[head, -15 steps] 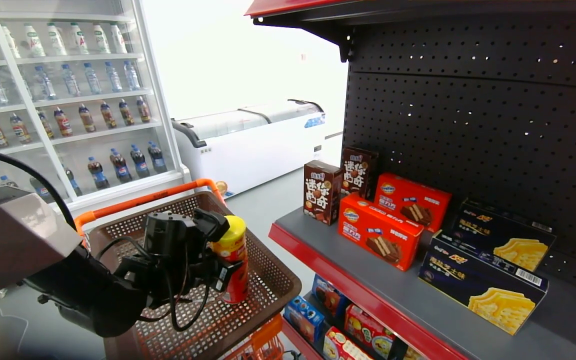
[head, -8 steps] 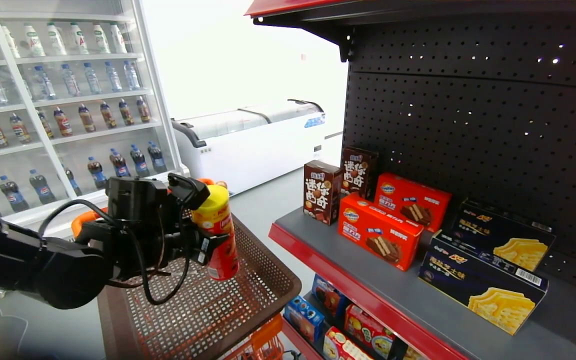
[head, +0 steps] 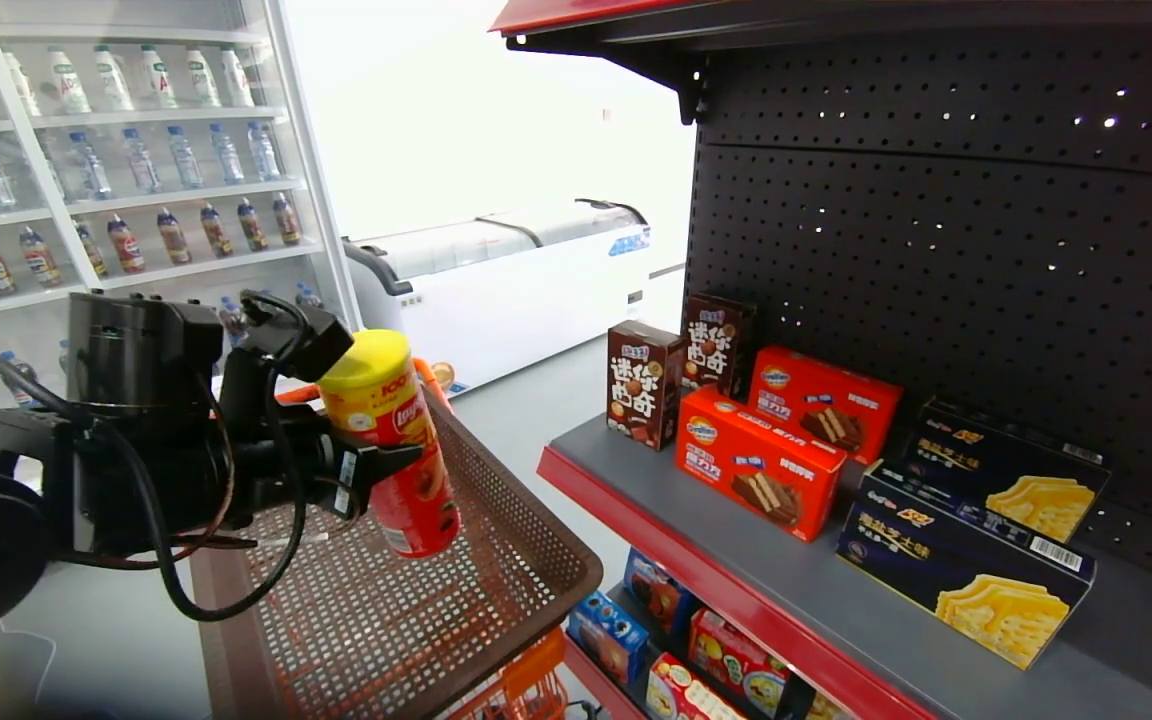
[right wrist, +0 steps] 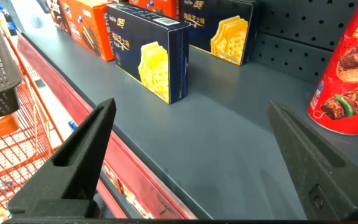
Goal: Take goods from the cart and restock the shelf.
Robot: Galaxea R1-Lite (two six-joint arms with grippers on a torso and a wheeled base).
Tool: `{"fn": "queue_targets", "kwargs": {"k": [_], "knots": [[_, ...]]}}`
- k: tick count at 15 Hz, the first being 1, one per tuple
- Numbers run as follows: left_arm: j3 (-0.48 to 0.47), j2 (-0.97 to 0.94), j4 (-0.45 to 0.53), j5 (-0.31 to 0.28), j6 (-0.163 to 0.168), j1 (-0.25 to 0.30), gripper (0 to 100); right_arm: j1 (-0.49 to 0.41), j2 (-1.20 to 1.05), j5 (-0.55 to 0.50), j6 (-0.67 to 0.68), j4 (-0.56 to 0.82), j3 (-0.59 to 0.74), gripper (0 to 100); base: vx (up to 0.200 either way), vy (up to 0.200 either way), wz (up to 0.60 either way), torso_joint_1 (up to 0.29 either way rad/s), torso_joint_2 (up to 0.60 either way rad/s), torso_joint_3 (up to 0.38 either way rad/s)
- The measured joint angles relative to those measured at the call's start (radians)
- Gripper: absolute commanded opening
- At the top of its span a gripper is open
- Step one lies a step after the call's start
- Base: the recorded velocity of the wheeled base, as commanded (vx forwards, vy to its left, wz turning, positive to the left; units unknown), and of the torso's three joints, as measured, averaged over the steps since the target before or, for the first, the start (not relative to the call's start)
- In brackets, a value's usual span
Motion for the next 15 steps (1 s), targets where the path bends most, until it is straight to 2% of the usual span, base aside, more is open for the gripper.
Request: {"fn": "queue_targets", "kwargs": {"k": [1, 2, 4, 5, 8, 15], "knots": [[-0.002, -0.039, 0.023, -0.014, -0.041, -0.002, 0, 0.0, 0.0, 0.0, 0.0, 0.0, 0.0, 100, 0.0, 0.0, 0.0, 0.0, 0.0, 0.0], [-0.006, -0.08, 0.045, -0.047, -0.067, -0.007, 0, 0.0, 0.0, 0.0, 0.0, 0.0, 0.0, 100, 0.0, 0.0, 0.0, 0.0, 0.0, 0.0], [-0.007, -0.154, 0.143, -0.092, -0.084, -0.012, 0, 0.0, 0.0, 0.0, 0.0, 0.0, 0.0, 100, 0.0, 0.0, 0.0, 0.0, 0.0, 0.0], [-0.008, -0.191, 0.171, -0.097, -0.087, -0.014, 0, 0.0, 0.0, 0.0, 0.0, 0.0, 0.0, 100, 0.0, 0.0, 0.0, 0.0, 0.0, 0.0], [-0.021, -0.25, 0.159, -0.095, -0.084, -0.023, 0, -0.001, 0.0, 0.0, 0.0, 0.0, 0.0, 100, 0.0, 0.0, 0.0, 0.0, 0.0, 0.0], [-0.007, -0.273, 0.168, -0.102, -0.078, -0.049, 0, -0.001, 0.0, 0.0, 0.0, 0.0, 0.0, 100, 0.0, 0.0, 0.0, 0.0, 0.0, 0.0]]}}
